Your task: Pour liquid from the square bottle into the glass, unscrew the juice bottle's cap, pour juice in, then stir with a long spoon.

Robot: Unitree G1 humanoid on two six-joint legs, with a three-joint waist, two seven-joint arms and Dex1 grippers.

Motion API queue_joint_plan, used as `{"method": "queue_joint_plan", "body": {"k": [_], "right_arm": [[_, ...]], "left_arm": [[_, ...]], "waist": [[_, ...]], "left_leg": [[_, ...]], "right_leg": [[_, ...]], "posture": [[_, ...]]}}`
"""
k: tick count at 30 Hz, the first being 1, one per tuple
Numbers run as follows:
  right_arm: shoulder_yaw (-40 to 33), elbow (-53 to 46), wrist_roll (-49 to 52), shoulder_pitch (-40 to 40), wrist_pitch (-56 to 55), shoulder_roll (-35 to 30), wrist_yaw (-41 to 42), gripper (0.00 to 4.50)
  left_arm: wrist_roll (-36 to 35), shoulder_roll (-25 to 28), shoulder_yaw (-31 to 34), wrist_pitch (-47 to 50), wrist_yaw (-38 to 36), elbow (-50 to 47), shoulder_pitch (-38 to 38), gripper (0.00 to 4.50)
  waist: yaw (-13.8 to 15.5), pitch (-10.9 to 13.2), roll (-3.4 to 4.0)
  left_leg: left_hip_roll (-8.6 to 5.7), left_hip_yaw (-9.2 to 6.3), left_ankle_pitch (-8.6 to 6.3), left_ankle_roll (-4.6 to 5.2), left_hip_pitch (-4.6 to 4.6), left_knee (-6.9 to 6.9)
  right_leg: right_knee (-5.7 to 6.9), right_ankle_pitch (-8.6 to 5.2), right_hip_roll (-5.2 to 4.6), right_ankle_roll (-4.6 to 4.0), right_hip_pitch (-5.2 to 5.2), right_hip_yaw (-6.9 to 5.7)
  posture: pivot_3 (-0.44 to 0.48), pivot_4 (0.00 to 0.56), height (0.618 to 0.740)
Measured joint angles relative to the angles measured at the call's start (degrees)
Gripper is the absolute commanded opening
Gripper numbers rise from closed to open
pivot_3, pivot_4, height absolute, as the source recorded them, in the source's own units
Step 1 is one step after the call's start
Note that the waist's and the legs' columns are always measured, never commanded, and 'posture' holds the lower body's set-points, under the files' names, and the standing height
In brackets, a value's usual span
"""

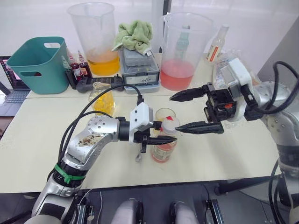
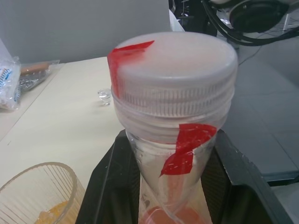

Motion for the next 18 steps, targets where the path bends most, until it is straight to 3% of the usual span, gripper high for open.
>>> {"method": "queue_joint_plan", "body": {"k": [6, 14, 18], "right_arm": [[-2.36, -8.67, -0.61, 5.33, 3.12, 2.28, -13.35, 4.46], [-2.46, -11.18, 0.03, 7.56, 5.59, 2.93, -18.13, 4.46], [-2.46, -11.14, 0.02, 8.25, 6.05, 2.53, -17.85, 3.31]], "left_arm": [[0.61, -1.05, -0.74, -1.70, -1.70, 2.86, -1.43, 1.27], [1.37, -2.73, -1.48, -2.91, -3.83, 7.37, -4.13, 1.27], [1.69, -3.45, -1.56, -3.51, -4.26, 8.46, -4.47, 1.27]], "waist": [[0.47, 0.00, 0.00], [0.76, 0.00, 0.00], [1.05, 0.00, 0.00]], "left_leg": [[-0.05, 0.04, -0.01, 0.00, -0.01, 0.08], [-0.06, 0.04, 0.17, 0.41, -0.01, 0.11], [-0.07, 0.02, 0.17, 0.49, -0.01, 0.14]], "right_leg": [[-0.10, -0.01, 0.02, 0.03, -0.06, 0.03], [-0.11, -0.02, 0.06, 0.03, -0.03, 0.03], [-0.11, -0.02, 0.05, 0.03, -0.02, 0.04]], "posture": [[0.000, 0.150, 0.740], [0.000, 0.150, 0.740], [0.000, 0.150, 0.740]]}}
